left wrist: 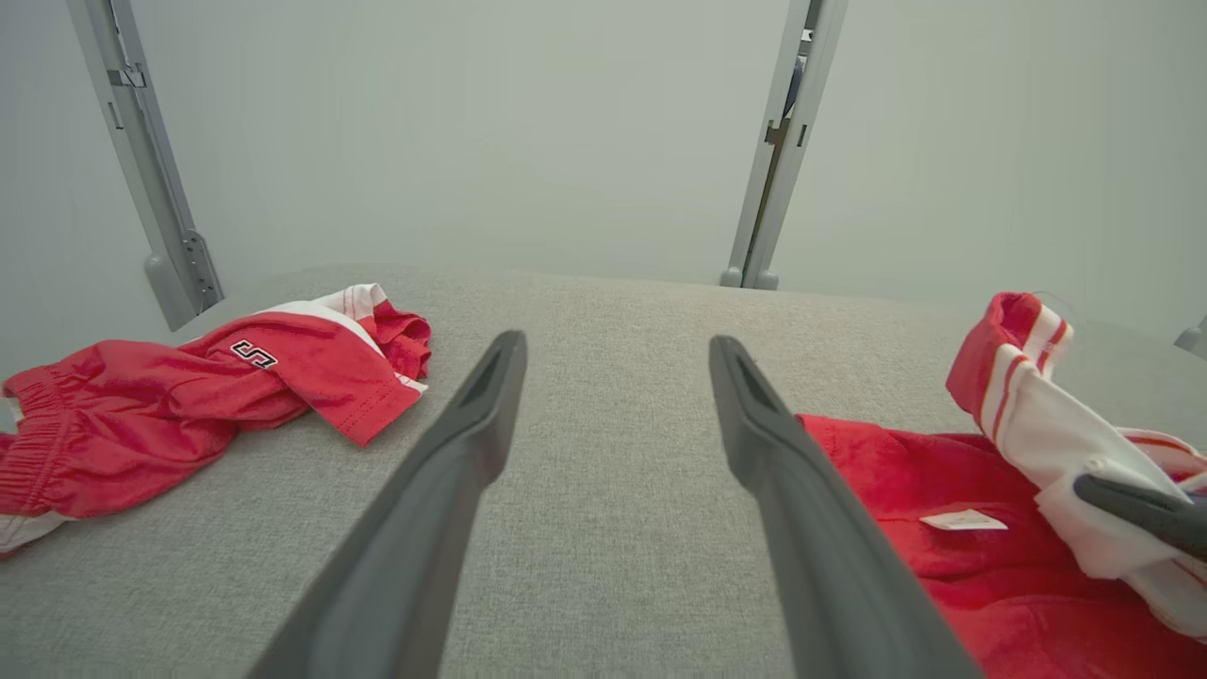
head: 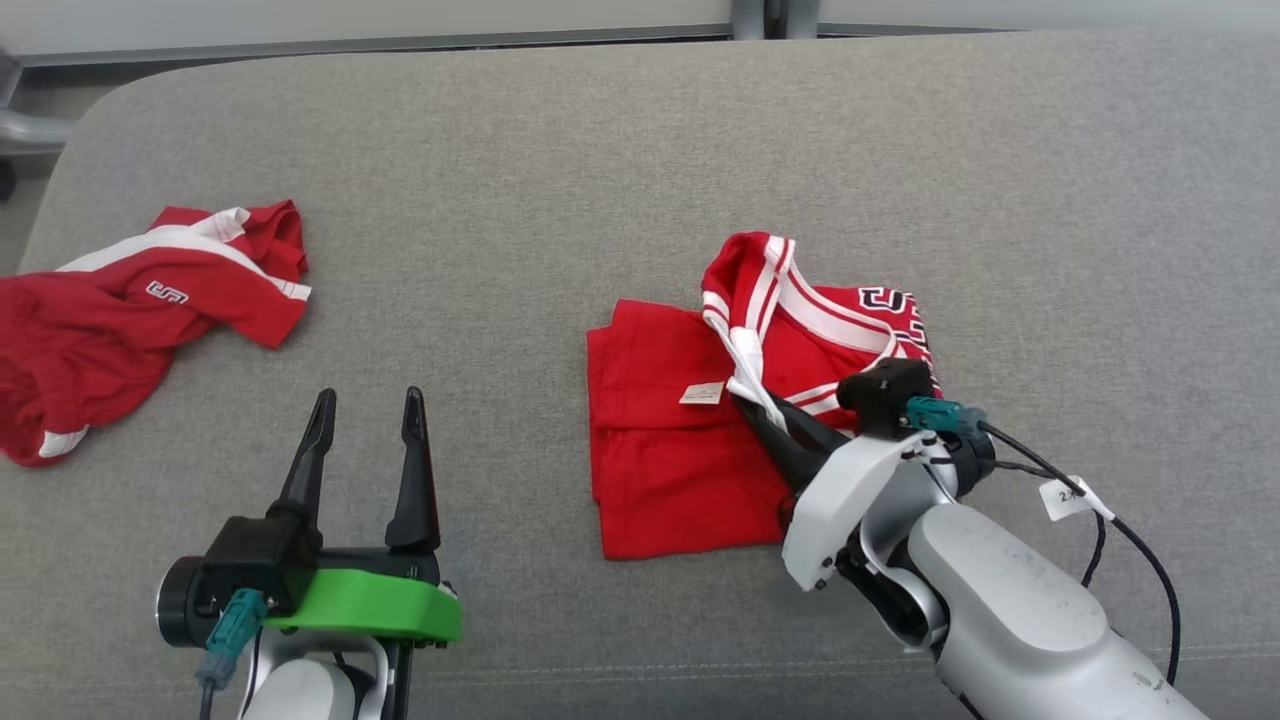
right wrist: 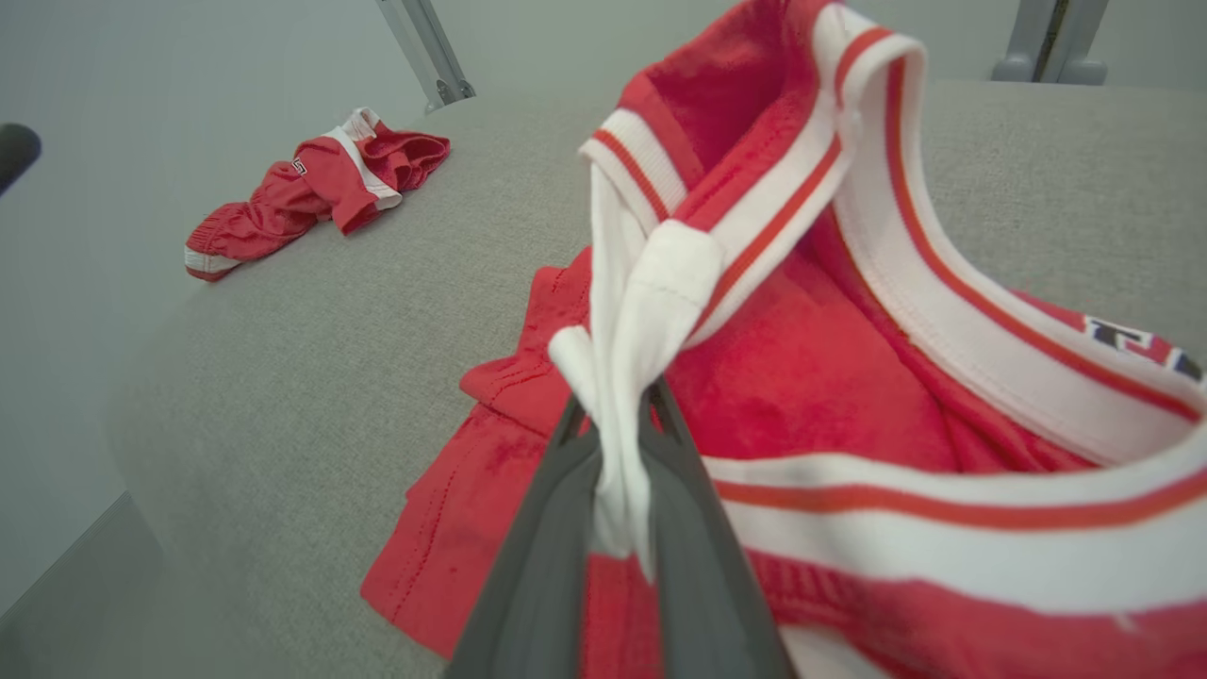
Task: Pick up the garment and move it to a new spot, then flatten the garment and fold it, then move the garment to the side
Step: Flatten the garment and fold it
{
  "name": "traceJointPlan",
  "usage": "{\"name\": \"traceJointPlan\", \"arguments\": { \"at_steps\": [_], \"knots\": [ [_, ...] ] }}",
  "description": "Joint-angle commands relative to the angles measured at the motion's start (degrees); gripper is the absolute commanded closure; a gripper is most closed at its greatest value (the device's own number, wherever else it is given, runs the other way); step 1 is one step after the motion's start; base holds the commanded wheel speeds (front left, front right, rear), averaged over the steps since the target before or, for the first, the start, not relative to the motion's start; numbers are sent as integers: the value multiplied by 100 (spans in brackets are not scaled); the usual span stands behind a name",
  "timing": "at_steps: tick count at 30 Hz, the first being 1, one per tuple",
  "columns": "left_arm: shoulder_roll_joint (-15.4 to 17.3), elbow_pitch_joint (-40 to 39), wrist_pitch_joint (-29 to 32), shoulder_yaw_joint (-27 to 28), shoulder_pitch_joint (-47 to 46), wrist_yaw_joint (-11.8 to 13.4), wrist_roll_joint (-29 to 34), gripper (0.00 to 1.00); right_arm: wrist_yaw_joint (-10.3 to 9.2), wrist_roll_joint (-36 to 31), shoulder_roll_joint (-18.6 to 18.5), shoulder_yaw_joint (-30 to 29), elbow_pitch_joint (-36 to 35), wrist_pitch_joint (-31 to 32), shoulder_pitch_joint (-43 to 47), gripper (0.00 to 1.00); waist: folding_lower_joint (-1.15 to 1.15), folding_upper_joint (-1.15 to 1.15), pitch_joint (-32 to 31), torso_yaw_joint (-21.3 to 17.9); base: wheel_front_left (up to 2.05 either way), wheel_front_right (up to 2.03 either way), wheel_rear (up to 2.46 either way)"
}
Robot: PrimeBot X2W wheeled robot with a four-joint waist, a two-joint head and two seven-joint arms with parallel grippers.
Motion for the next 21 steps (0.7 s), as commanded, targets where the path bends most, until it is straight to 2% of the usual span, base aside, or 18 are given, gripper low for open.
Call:
{"name": "traceJointPlan", "arguments": {
  "at_steps": [1,11,13,21],
  "knots": [
    [-27,29,-17,-4,-69,-22,9,0,-1,-32,55,-6,62,29,-24,100,0,0,34,150,0,0,0],
    [-164,65,-17,82,-108,-100,105,0,-1,160,502,154,729,6,-237,100,0,0,121,428,0,0,0],
    [-178,74,-17,106,-122,-119,122,0,-1,170,550,192,893,-12,-287,0,0,0,139,436,0,0,0],
    [-243,150,-17,186,-156,-178,192,0,-1,670,717,673,664,-351,-344,0,0,0,156,397,0,0,0]
  ]
}}
